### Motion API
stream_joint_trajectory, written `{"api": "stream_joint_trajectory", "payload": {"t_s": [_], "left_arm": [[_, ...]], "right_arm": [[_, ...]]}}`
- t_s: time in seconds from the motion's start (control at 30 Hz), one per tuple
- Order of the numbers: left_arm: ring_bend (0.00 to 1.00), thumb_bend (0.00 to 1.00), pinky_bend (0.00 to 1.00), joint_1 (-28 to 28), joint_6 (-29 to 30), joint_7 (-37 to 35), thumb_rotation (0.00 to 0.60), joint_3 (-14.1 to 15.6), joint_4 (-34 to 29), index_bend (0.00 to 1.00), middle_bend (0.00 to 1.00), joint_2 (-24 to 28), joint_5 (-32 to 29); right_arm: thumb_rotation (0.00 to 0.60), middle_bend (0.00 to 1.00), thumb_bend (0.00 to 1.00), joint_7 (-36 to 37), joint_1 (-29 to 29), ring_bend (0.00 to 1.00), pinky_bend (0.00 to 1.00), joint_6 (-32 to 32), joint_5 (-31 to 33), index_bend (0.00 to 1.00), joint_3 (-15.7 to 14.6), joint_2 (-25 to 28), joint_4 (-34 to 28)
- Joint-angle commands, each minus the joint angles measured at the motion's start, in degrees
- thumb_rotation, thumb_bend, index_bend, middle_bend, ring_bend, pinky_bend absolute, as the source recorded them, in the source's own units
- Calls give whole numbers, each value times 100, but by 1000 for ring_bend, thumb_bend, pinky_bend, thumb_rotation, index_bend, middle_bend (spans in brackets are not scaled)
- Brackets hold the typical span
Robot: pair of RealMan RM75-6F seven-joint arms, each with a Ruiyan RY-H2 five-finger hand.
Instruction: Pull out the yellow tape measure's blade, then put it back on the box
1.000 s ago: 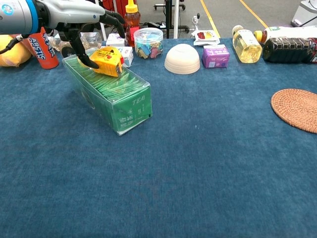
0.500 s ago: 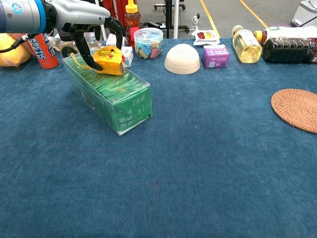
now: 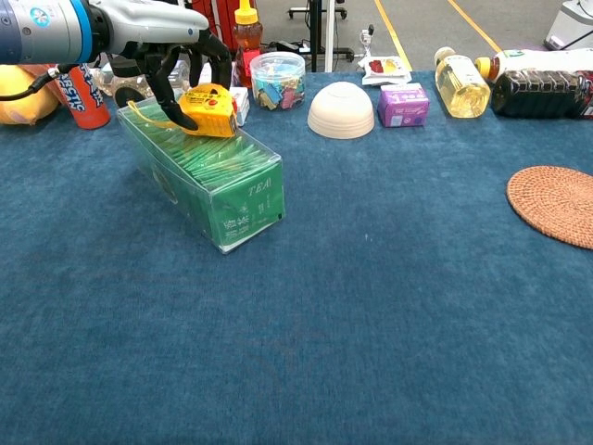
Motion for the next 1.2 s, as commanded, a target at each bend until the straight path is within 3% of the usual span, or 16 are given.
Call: {"api": "stream_joint_trajectory", "payload": {"t_s": [0.03, 0.37, 0.77, 1.2], "left_arm": [[418, 308, 609, 21, 72, -98, 600, -9, 32, 571, 397, -45, 47], [462, 342, 653, 65, 256, -397, 600, -30, -13, 611, 476, -19, 310], [462, 343, 653, 128, 364, -679, 600, -39, -801, 614, 479, 686, 751], [462, 342, 634, -276, 26, -682, 600, -193, -1201, 615, 479, 910, 918]], "right_arm": [[405, 182, 275, -3, -1, 178, 241, 5, -6, 150, -1, -1, -5], [403, 182, 275, 52, 12, 178, 241, -24, -50, 150, -7, 38, -48], [401, 185, 276, 133, 317, 193, 248, -440, -291, 150, -5, 176, -310], [403, 206, 266, 682, 868, 237, 285, -971, -411, 150, 162, -277, -562]]}}
